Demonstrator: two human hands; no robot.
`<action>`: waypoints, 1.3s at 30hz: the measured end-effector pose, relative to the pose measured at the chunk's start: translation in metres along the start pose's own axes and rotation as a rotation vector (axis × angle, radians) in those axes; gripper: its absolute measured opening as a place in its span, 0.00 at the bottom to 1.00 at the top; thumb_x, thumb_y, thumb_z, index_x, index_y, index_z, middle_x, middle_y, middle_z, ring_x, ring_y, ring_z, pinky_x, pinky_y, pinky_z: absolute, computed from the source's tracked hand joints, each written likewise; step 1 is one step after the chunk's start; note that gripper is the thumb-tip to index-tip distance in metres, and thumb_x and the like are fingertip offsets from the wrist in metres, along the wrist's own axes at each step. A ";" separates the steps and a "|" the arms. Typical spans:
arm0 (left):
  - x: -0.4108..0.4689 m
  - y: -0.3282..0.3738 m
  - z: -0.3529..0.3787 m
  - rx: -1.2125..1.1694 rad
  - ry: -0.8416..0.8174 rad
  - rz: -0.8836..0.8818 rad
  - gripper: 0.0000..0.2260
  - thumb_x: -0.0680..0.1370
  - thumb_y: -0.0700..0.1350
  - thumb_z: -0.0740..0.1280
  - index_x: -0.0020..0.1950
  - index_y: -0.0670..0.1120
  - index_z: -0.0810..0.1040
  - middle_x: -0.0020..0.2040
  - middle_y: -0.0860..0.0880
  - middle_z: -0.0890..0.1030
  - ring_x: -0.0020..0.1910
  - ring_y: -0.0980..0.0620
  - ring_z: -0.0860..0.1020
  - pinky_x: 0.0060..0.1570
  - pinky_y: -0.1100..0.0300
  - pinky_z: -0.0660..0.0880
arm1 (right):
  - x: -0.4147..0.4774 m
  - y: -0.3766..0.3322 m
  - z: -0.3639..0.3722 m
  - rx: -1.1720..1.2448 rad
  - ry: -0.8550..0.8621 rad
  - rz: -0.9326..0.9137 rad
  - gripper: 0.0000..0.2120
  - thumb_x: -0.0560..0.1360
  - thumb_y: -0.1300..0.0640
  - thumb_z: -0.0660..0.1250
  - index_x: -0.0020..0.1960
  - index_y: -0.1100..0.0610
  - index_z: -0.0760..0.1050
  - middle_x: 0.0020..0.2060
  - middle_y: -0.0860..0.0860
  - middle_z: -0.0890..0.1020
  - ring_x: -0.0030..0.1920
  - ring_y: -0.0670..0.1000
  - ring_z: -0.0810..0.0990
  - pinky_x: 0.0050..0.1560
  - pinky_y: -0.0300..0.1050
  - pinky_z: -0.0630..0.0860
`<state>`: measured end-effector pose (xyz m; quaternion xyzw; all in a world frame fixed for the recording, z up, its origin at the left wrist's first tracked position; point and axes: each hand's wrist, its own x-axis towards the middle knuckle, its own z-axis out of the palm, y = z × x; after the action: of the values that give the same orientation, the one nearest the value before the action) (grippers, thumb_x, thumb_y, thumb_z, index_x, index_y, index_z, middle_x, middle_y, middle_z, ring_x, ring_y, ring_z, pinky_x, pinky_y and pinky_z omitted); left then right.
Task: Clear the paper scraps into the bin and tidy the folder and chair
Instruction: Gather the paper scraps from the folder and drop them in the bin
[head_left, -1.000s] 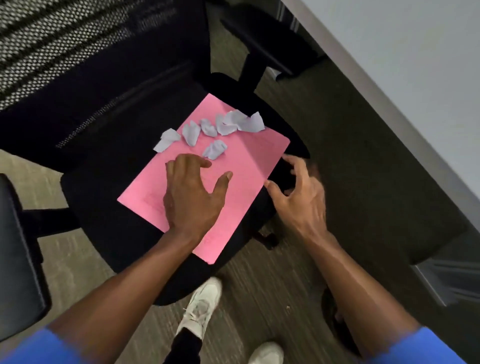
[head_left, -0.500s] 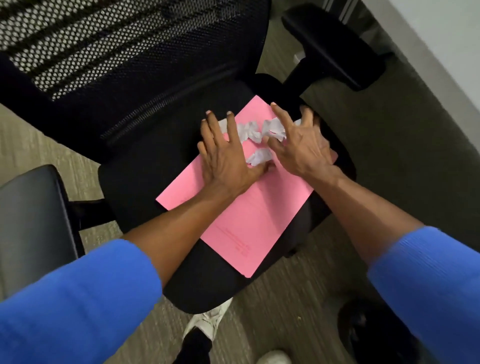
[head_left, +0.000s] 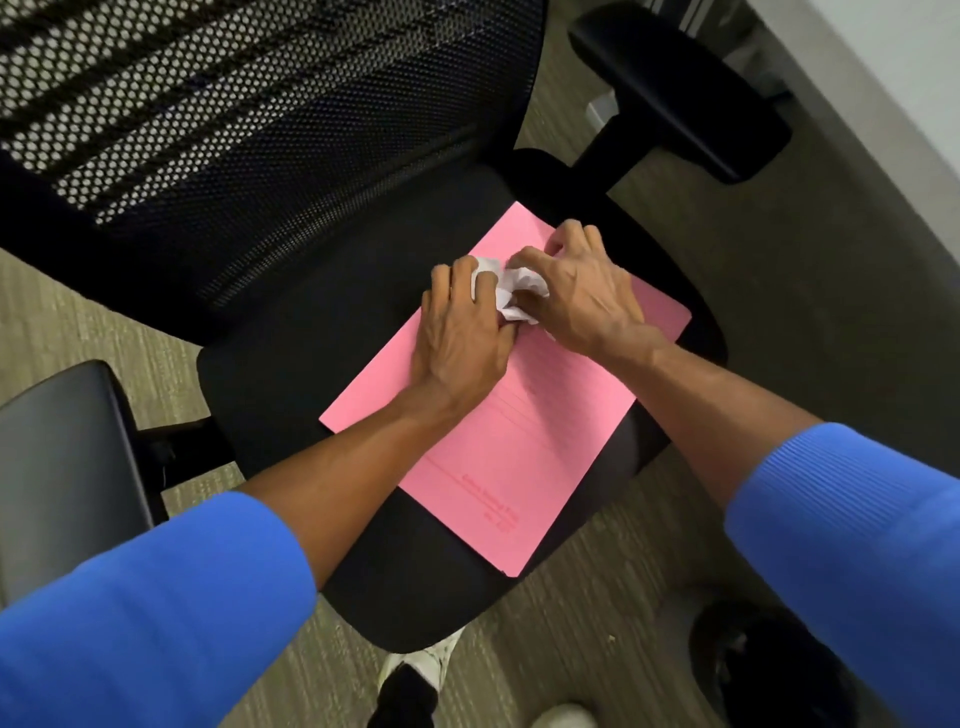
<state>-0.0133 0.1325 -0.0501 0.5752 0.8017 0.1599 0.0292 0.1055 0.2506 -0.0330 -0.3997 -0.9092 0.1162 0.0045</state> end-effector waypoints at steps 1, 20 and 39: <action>0.001 -0.001 0.000 0.015 -0.010 0.023 0.24 0.80 0.53 0.72 0.70 0.42 0.74 0.66 0.41 0.76 0.62 0.42 0.75 0.60 0.49 0.78 | -0.003 0.001 0.002 0.025 0.022 0.005 0.20 0.79 0.42 0.71 0.69 0.46 0.77 0.60 0.55 0.72 0.60 0.57 0.72 0.42 0.53 0.77; -0.008 0.007 0.003 -0.286 -0.056 0.018 0.15 0.79 0.28 0.63 0.59 0.35 0.85 0.56 0.41 0.79 0.54 0.42 0.79 0.52 0.45 0.81 | -0.063 0.024 0.027 0.515 0.408 0.364 0.05 0.76 0.56 0.76 0.50 0.52 0.88 0.44 0.48 0.78 0.41 0.43 0.75 0.39 0.26 0.66; -0.031 0.036 0.007 -0.267 -0.163 0.144 0.15 0.83 0.41 0.71 0.69 0.40 0.82 0.65 0.43 0.76 0.61 0.42 0.79 0.54 0.50 0.83 | -0.187 0.047 0.016 0.838 0.551 0.736 0.05 0.77 0.53 0.77 0.52 0.49 0.89 0.36 0.38 0.86 0.35 0.41 0.83 0.29 0.39 0.73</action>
<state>0.0320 0.1153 -0.0506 0.6331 0.7251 0.2196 0.1587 0.2650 0.1422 -0.0430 -0.6665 -0.5543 0.3498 0.3551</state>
